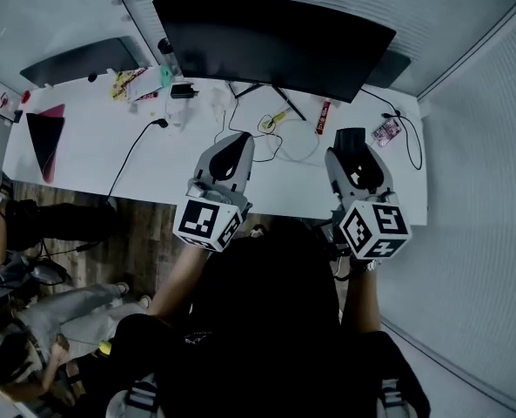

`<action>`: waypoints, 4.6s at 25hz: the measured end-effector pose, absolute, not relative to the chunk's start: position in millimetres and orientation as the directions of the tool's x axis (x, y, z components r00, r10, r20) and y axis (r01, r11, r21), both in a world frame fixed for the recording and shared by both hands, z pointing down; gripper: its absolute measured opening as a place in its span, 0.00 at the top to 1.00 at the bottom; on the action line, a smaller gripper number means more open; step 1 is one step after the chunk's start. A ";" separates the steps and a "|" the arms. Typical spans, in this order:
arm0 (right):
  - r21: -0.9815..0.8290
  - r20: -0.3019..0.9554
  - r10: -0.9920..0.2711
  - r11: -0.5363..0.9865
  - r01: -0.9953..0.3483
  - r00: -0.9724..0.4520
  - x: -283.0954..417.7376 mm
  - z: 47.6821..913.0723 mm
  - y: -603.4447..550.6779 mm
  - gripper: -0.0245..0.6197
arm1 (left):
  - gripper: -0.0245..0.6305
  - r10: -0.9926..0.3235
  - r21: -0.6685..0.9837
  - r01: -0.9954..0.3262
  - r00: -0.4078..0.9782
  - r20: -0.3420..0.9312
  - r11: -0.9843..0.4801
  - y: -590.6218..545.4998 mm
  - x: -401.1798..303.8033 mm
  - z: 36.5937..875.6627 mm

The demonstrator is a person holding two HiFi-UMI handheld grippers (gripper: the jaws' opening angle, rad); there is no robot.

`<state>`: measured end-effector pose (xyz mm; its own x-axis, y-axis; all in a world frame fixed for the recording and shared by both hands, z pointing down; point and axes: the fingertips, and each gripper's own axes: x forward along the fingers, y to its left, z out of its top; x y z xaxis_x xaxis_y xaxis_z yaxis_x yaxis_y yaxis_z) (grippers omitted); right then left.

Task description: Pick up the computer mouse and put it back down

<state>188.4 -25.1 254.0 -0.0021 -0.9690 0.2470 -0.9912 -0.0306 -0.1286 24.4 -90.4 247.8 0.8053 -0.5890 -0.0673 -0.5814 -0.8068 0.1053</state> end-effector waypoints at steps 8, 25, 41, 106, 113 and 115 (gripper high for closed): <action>-0.133 0.326 -0.945 -0.033 -0.991 -0.013 183.6 273.7 -36.8 0.52 | 0.95 -0.593 0.148 -0.584 0.805 -0.020 -0.798 -96.0 24.1 271.8; -0.152 0.476 -0.878 -0.025 -0.988 -0.050 178.0 350.1 -52.9 0.52 | 0.95 -0.594 0.172 -0.599 0.800 0.084 -0.782 -93.0 18.6 328.2; -0.182 0.630 -0.770 -0.027 -0.983 -0.096 171.6 454.1 -68.1 0.52 | 0.95 -0.589 0.225 -0.608 0.794 0.148 -0.762 -105.6 31.0 385.7; -0.198 0.866 -0.490 -0.150 -0.969 -0.101 192.1 674.4 -53.7 0.52 | 0.95 -0.586 0.272 -0.651 0.758 0.285 -0.709 -118.0 46.7 481.8; -0.208 0.824 -0.562 -0.183 -0.961 -0.071 198.8 645.4 -57.4 0.79 | 0.95 -0.570 0.268 -0.634 0.772 0.281 -0.726 -115.9 48.5 481.9; -0.206 0.808 -0.586 -0.191 -0.960 -0.056 199.3 634.4 -56.8 0.91 | 0.95 -0.567 0.263 -0.630 0.775 0.280 -0.731 -113.3 47.3 480.5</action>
<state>199.3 -56.8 634.4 -0.0564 -0.5859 0.8084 -0.9598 -0.1912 -0.2056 47.3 -113.3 480.5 0.7746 -0.5671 0.2800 -0.6300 -0.7305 0.2635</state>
